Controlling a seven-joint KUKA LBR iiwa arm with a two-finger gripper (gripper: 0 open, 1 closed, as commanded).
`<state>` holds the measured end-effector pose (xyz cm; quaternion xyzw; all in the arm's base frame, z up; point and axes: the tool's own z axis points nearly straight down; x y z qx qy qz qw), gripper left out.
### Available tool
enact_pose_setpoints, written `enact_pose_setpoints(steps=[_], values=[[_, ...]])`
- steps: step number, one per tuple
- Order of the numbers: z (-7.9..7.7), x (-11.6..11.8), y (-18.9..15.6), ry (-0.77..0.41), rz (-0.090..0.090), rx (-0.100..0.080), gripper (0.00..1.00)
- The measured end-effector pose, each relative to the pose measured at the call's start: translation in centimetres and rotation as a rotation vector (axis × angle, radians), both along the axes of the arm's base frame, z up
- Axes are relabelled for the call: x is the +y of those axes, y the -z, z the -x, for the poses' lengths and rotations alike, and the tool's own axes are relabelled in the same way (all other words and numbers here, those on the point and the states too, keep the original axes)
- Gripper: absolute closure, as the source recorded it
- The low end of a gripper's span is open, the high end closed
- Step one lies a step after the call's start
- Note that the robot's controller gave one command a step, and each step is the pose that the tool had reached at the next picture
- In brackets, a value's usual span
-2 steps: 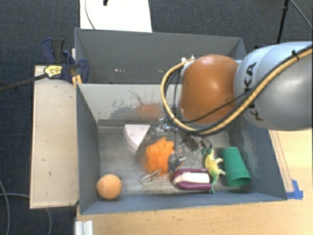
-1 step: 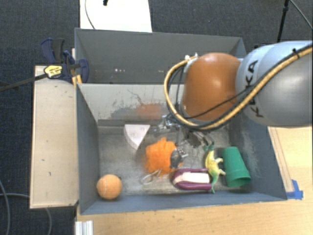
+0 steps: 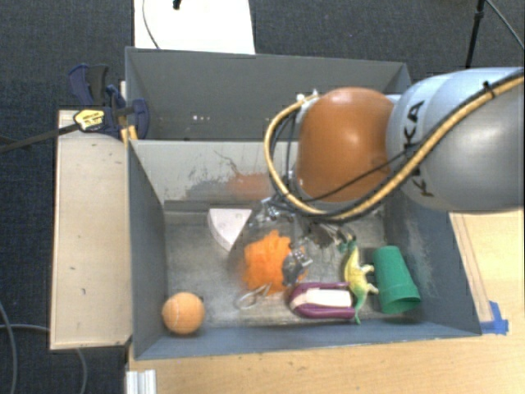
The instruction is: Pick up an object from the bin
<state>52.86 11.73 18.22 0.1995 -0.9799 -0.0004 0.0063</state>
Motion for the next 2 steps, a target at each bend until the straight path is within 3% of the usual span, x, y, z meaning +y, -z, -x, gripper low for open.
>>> enact_pose_setpoints(steps=[1, 2], values=[[-0.8, -1.0, 2.1, -0.115, -0.005, -0.027, 0.0], [-1.0, -1.3, 9.0, -0.13, -0.004, -0.019, 0.0]])
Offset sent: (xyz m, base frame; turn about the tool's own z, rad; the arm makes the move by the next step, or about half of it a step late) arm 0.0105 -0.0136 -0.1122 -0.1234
